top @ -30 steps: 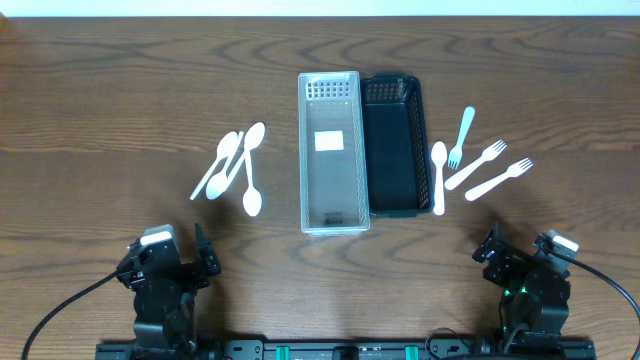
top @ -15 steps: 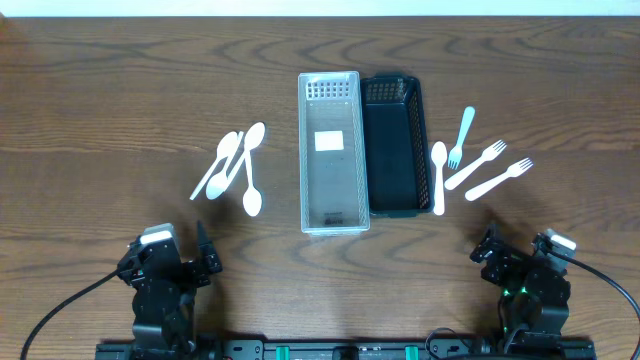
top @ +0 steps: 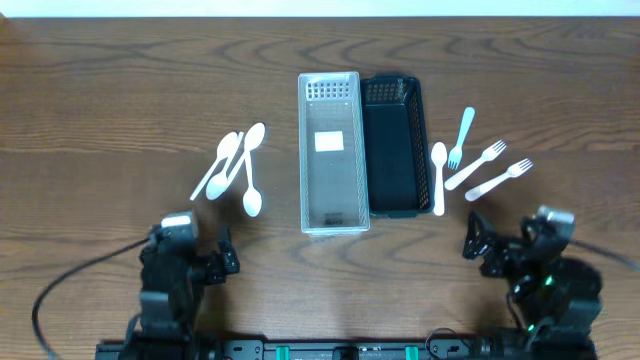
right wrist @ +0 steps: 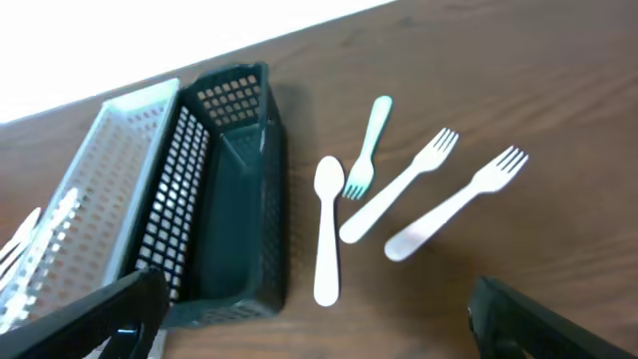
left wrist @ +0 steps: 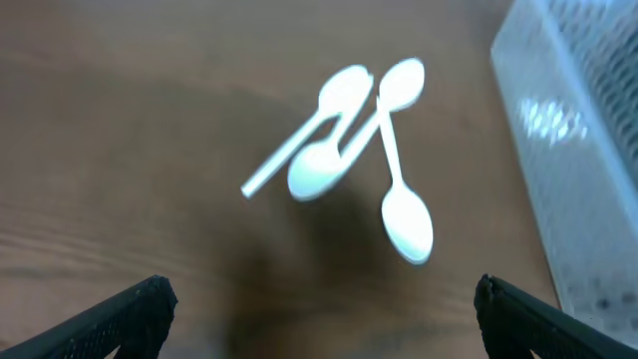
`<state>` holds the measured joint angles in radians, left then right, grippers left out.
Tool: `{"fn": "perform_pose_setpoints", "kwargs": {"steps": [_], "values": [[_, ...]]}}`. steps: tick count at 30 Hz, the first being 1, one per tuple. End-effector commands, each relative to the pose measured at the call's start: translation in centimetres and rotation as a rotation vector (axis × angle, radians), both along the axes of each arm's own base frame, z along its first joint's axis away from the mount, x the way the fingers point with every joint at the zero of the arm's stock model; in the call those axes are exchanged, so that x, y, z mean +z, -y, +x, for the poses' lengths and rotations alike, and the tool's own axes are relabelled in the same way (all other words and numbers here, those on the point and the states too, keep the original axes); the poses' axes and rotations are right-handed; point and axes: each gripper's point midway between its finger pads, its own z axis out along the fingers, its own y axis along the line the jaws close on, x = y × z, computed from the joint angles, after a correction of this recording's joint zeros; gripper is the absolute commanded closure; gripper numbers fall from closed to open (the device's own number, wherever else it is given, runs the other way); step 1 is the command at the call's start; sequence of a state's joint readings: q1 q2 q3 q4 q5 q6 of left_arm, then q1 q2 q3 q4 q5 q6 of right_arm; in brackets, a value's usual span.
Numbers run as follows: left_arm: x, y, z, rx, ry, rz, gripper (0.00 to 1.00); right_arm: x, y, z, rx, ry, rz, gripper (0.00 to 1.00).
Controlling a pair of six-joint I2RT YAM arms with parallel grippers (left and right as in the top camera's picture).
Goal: Pack container
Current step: 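Reach the right gripper to a white fork and grasp it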
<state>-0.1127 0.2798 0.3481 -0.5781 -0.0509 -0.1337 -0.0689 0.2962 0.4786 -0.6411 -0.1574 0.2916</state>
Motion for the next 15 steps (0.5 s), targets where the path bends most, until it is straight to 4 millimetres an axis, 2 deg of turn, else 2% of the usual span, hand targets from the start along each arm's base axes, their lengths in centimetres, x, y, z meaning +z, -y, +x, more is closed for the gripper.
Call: {"fn": "perform_pose_setpoints", "kwargs": {"steps": [1,5,10,15], "values": [[2.5,0.7,1.4,-0.018,-0.046,-0.028,0.02,1.4,-0.1,1.9,0.040,-0.093,-0.059,0.01],[4.8,0.9,3.8,-0.019,-0.148,-0.012,0.02,1.7,0.7,5.7,0.017,-0.228,-0.067,0.01],[7.7,1.2,7.6,-0.079,-0.236,0.076,0.02,1.4,1.1,10.7,0.017,-0.391,-0.062,0.01],[9.1,-1.1,11.0,-0.004,-0.314,0.066,0.02,0.6,-0.2,14.8,0.092,-0.451,0.000,0.01]]}}
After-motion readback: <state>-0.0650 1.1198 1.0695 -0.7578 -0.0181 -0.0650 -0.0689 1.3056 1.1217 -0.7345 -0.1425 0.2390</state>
